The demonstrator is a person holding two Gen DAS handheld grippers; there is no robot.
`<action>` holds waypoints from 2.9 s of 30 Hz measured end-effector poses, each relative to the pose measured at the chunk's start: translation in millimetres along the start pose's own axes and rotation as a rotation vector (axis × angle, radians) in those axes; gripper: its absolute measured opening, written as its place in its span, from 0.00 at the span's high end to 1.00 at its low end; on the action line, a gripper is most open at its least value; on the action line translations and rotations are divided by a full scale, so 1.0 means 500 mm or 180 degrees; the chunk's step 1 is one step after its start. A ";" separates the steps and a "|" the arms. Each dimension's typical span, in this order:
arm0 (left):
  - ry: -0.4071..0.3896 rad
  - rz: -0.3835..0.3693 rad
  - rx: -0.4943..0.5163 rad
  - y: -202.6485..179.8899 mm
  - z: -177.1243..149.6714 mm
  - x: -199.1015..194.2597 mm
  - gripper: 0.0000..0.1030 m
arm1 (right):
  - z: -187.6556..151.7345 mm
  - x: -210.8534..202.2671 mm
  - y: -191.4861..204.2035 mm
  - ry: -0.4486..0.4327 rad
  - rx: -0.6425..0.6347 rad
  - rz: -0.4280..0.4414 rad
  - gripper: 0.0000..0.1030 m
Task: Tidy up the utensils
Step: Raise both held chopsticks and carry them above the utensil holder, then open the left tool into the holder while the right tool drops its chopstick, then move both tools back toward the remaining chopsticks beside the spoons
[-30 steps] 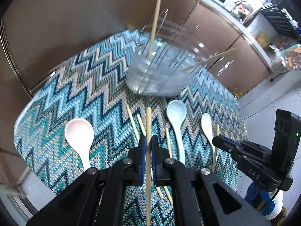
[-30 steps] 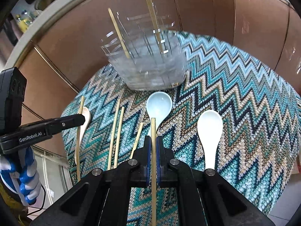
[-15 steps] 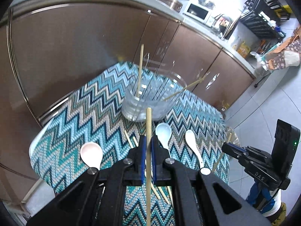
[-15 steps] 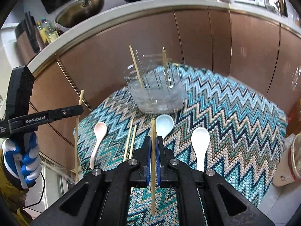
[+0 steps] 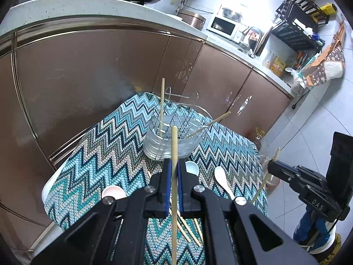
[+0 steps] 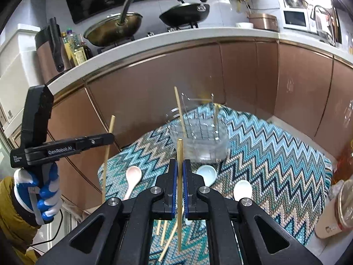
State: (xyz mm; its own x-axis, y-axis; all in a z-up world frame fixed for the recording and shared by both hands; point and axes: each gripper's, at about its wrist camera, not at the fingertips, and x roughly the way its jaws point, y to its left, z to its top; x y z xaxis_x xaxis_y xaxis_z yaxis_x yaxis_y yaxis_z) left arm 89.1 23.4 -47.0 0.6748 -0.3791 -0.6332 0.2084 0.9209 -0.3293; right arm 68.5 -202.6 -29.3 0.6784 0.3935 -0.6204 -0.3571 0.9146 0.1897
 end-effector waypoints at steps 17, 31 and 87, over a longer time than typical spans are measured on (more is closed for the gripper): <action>-0.0307 -0.0053 0.0039 0.000 0.068 -0.013 0.95 | 0.105 -0.017 0.024 -0.0509 -0.0104 0.0183 0.95; -0.0714 -0.0112 0.0075 -0.017 0.138 -0.010 0.95 | 0.219 0.005 0.038 -0.0958 -0.0188 0.0239 0.95; -0.0854 0.0307 0.0034 0.028 0.089 -0.108 0.58 | 0.120 -0.040 0.033 -0.0937 -0.0270 -0.0448 0.80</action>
State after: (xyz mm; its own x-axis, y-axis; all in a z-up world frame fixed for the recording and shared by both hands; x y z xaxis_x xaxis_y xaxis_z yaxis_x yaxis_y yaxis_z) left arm 87.2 60.9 13.5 0.8548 -0.2536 -0.4528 0.1407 0.9530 -0.2682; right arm 87.4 -189.8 31.9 0.8768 0.2852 -0.3872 -0.2905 0.9558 0.0460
